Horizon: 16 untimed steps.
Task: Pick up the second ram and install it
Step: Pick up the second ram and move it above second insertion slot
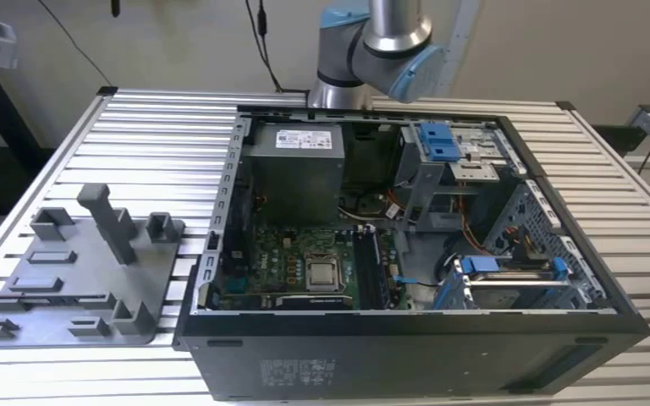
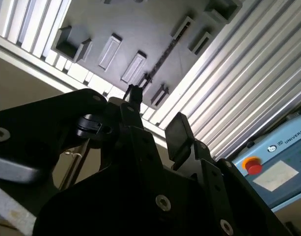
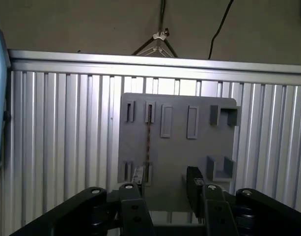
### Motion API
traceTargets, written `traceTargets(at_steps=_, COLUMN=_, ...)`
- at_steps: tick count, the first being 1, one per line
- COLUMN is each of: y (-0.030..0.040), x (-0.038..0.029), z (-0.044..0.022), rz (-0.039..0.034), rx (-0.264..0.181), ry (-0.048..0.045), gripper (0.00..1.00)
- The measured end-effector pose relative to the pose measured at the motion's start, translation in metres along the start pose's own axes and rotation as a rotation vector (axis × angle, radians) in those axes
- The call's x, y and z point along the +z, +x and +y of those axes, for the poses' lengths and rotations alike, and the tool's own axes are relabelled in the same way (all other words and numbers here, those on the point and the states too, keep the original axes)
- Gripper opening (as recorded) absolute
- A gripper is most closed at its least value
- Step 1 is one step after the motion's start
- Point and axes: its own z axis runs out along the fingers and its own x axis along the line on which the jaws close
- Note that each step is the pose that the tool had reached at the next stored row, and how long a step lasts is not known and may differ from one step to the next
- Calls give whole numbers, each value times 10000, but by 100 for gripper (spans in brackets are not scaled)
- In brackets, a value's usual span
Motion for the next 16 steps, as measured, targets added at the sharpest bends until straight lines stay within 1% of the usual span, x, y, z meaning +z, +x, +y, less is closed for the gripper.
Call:
traceTargets(at_steps=1, y=0, x=7, z=0, rz=-1, rx=1, ry=-19, gripper=48)
traceTargets(at_steps=3, y=-1, x=20, z=2, rz=-45, rx=0, ry=17, gripper=48)
traceTargets(at_steps=8, y=0, x=58, z=0, rz=-54, rx=-2, ry=22, gripper=48)
traceTargets(at_steps=16, y=1, x=114, z=-3, rz=-49, rx=-1, ry=21, gripper=48)
